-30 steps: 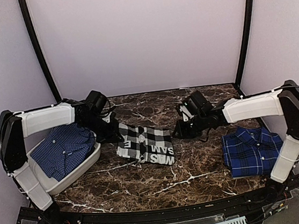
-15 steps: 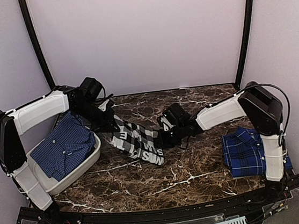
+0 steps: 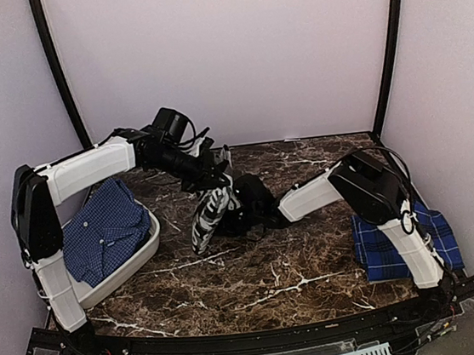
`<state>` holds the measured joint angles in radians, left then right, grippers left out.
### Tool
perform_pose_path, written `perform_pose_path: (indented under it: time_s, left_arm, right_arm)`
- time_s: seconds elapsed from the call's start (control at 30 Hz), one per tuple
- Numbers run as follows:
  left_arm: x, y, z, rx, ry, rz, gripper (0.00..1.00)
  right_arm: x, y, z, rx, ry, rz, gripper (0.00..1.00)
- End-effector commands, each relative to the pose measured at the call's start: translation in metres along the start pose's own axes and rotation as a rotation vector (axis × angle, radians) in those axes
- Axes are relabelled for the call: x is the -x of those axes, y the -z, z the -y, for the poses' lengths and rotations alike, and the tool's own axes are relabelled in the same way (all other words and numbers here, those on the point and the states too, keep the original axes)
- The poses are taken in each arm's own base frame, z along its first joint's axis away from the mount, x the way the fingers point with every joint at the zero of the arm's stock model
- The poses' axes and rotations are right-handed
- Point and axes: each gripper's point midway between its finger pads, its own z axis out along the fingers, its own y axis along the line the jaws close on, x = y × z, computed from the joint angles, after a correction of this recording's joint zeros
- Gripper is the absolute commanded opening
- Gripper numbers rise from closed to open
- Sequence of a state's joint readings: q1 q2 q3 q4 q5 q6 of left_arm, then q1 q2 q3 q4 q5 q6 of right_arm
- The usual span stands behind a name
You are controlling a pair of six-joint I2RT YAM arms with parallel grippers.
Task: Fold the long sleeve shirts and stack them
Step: Turn over the square-folded shirt at the center of the board.
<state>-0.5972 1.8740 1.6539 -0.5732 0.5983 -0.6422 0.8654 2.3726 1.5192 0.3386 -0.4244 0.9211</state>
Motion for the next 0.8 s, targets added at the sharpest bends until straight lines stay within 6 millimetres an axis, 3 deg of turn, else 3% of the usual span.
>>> perform_pose_path:
  time_s: [0.0, 0.2, 0.77]
  left_arm:
    - [0.001, -0.019, 0.026, -0.103, -0.006, -0.002, 0.0]
    - [-0.006, -0.029, 0.017, -0.089, 0.003, -0.01, 0.0]
    - [-0.002, -0.028, 0.006, -0.082, 0.018, 0.012, 0.0]
  right_arm:
    - [0.017, 0.001, -0.015, 0.14, -0.038, 0.028, 0.2]
    - [0.026, 0.026, 0.007, 0.119, -0.073, 0.068, 0.23]
    - [0.029, 0.06, 0.058, -0.019, -0.141, 0.093, 0.29]
